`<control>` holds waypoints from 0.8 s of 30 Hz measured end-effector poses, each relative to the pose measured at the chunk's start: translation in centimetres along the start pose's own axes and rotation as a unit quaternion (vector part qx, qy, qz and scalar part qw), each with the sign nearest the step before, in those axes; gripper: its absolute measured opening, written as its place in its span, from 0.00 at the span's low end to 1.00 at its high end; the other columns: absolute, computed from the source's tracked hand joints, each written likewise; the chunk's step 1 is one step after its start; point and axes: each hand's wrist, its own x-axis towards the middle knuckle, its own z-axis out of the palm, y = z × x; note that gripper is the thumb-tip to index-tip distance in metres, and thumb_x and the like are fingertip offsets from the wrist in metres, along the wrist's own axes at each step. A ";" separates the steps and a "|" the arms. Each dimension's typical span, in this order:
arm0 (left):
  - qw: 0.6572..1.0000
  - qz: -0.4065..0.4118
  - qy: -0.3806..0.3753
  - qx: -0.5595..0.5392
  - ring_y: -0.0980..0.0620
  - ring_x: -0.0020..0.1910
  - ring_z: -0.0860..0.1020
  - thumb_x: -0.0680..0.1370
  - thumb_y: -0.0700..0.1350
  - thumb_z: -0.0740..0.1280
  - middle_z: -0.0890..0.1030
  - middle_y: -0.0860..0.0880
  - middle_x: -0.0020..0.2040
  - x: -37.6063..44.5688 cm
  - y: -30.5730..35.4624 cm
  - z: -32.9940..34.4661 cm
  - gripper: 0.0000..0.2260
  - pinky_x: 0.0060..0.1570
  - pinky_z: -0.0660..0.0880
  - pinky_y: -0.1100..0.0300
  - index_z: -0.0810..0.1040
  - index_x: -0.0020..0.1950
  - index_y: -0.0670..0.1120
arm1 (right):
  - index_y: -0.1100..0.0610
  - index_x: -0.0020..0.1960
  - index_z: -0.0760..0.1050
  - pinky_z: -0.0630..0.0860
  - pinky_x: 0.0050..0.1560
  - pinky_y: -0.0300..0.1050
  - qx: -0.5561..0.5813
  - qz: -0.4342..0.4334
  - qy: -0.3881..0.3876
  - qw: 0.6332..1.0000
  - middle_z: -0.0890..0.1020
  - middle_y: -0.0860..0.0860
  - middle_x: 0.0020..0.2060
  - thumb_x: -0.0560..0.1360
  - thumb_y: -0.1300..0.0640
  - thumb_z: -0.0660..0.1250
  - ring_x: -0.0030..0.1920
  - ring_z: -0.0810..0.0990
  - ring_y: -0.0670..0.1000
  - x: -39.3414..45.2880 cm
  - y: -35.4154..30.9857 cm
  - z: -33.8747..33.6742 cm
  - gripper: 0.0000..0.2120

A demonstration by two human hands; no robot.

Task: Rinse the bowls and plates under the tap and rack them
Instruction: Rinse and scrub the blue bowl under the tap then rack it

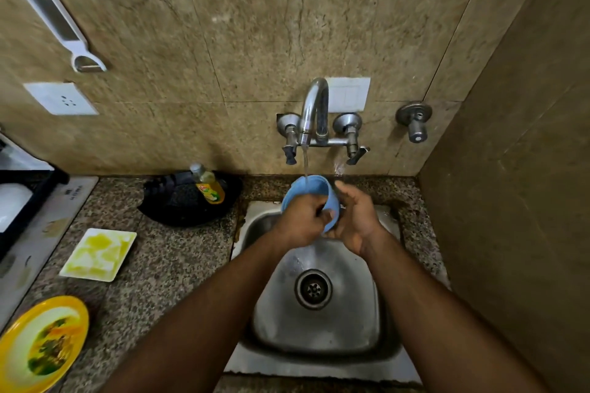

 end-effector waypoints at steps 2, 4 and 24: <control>0.996 0.027 -0.032 0.073 0.56 0.40 0.76 0.80 0.45 0.68 0.77 0.57 0.39 -1.0 0.0 -0.1 0.03 0.45 0.71 0.58 0.76 0.49 0.53 | 0.61 0.61 0.82 0.78 0.54 0.57 -0.034 -0.005 0.022 0.999 0.86 0.61 0.52 0.71 0.47 0.70 0.49 0.83 0.59 0.1 0.4 0.6 0.24; 0.991 0.057 -0.037 0.115 0.56 0.41 0.77 0.79 0.46 0.69 0.79 0.58 0.40 -1.6 -0.5 -0.6 0.01 0.45 0.73 0.59 0.78 0.48 0.51 | 0.64 0.64 0.80 0.77 0.50 0.54 -0.021 -0.004 0.041 0.999 0.85 0.62 0.52 0.68 0.50 0.70 0.48 0.82 0.61 0.4 1.1 0.9 0.29; 0.862 -0.277 0.143 -0.399 0.33 0.48 0.84 0.78 0.36 0.63 0.82 0.37 0.56 -1.6 -0.8 -1.5 0.15 0.36 0.84 0.45 0.77 0.64 0.44 | 0.59 0.59 0.76 0.79 0.40 0.49 -0.087 -0.148 0.106 0.979 0.83 0.57 0.45 0.72 0.52 0.67 0.48 0.84 0.64 0.2 -2.9 1.7 0.18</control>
